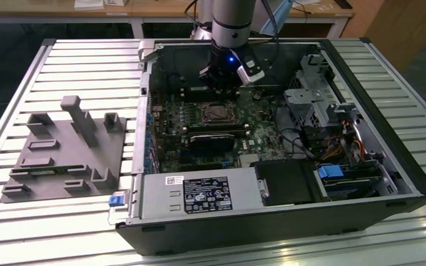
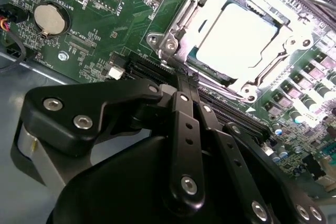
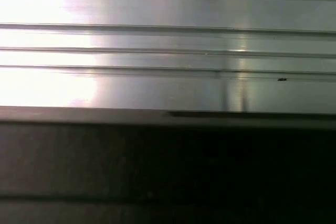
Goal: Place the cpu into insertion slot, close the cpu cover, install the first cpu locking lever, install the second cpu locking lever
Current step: 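Install the first cpu locking lever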
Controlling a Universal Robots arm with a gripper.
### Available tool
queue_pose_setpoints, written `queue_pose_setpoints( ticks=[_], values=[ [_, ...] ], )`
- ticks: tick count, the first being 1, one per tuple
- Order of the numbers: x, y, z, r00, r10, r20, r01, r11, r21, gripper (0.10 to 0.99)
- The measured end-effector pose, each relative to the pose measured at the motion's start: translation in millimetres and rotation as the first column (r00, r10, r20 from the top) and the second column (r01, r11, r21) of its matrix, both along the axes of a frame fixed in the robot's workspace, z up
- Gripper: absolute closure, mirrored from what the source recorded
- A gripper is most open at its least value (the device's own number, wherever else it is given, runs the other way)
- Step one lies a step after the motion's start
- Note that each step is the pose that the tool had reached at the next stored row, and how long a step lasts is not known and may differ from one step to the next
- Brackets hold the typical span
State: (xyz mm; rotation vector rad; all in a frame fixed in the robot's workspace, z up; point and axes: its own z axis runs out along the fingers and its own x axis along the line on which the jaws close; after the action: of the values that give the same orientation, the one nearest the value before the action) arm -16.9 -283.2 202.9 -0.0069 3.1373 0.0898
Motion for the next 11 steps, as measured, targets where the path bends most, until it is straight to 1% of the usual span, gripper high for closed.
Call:
queue_pose_setpoints(
  ticks=[11],
  values=[
    [-0.1, 0.7, -3.9, 1.0000, 0.000, -0.0006, 0.000, 1.0000, -0.010, 0.980]
  ],
)
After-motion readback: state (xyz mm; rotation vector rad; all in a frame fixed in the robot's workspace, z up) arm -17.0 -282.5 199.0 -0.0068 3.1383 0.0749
